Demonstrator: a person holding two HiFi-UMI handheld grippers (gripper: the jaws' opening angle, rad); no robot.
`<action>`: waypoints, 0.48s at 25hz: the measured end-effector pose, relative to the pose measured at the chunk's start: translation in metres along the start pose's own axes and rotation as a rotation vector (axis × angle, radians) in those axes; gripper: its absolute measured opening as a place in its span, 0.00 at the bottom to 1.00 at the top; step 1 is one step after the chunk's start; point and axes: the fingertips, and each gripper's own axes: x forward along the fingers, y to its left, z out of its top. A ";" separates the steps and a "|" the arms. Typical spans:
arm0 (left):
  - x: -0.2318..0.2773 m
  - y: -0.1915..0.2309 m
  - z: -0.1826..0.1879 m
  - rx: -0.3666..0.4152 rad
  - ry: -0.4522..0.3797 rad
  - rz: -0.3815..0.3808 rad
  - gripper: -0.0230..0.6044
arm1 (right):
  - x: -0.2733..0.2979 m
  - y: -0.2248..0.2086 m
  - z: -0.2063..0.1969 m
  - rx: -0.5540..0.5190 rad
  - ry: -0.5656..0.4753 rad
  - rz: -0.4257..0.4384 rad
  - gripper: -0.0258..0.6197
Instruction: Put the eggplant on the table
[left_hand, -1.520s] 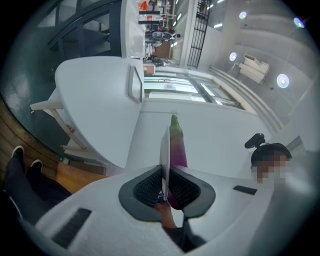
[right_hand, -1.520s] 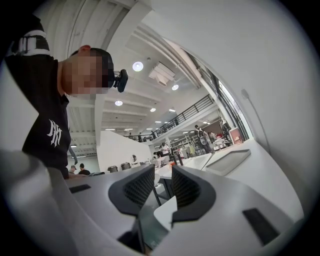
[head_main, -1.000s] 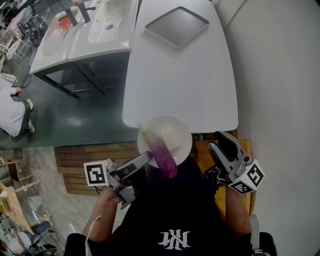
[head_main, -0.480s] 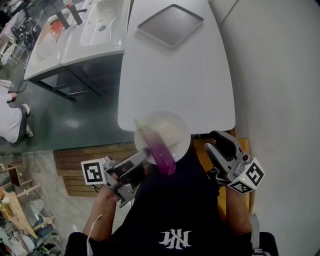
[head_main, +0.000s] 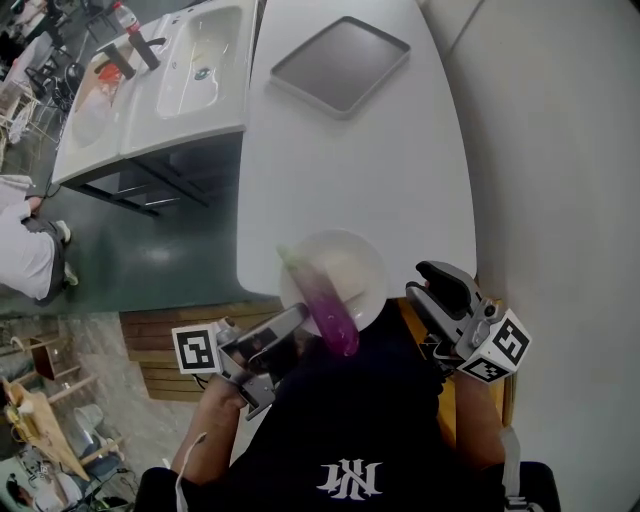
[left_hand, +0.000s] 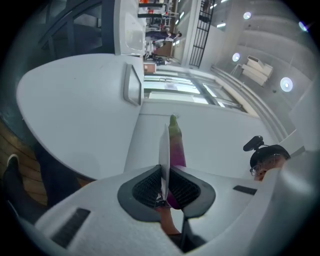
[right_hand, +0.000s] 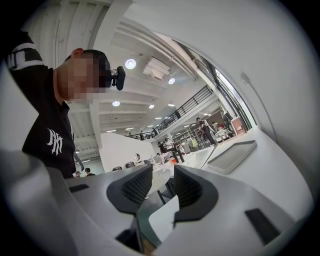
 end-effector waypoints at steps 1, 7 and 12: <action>0.005 0.000 0.006 -0.002 -0.001 0.001 0.07 | 0.004 -0.007 0.001 0.009 0.002 0.003 0.20; 0.036 0.004 0.044 -0.002 0.014 0.017 0.07 | 0.026 -0.048 0.009 0.087 0.011 0.026 0.23; 0.059 -0.004 0.071 0.011 0.016 0.023 0.07 | 0.041 -0.067 0.024 0.131 0.028 0.048 0.23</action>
